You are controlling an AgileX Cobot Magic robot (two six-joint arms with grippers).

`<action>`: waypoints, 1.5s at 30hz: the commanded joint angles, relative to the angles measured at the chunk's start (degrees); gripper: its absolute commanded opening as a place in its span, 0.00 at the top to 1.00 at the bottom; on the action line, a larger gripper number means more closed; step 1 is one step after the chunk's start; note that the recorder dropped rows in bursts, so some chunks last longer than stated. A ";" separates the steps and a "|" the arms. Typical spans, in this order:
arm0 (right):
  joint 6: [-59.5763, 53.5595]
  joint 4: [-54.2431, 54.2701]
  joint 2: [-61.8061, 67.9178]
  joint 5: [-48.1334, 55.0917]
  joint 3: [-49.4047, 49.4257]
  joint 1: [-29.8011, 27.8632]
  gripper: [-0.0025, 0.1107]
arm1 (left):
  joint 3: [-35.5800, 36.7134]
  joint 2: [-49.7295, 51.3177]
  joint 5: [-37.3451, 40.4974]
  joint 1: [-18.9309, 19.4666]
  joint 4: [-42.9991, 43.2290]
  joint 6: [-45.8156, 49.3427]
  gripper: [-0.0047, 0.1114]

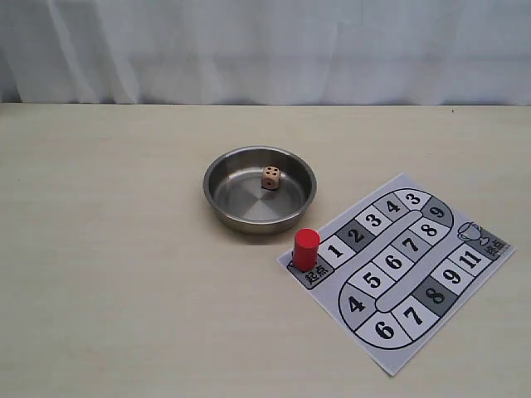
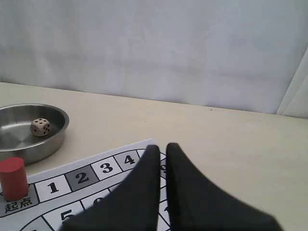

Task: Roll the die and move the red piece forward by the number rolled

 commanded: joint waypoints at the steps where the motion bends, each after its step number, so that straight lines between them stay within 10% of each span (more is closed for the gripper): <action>1: 0.00 0.01 -0.22 0.13 0.12 0.12 0.94 | 0.11 -0.03 -0.68 -0.01 -0.07 -0.32 0.96; 25: 3.26 11.38 -0.22 -17.36 -0.46 0.12 0.94 | 0.11 -0.03 -0.68 -0.01 -0.07 -0.32 0.96; 45: 2.57 12.92 20.94 7.12 -28.95 0.12 0.94 | 0.11 -0.03 -0.68 -0.01 -0.07 -0.32 0.96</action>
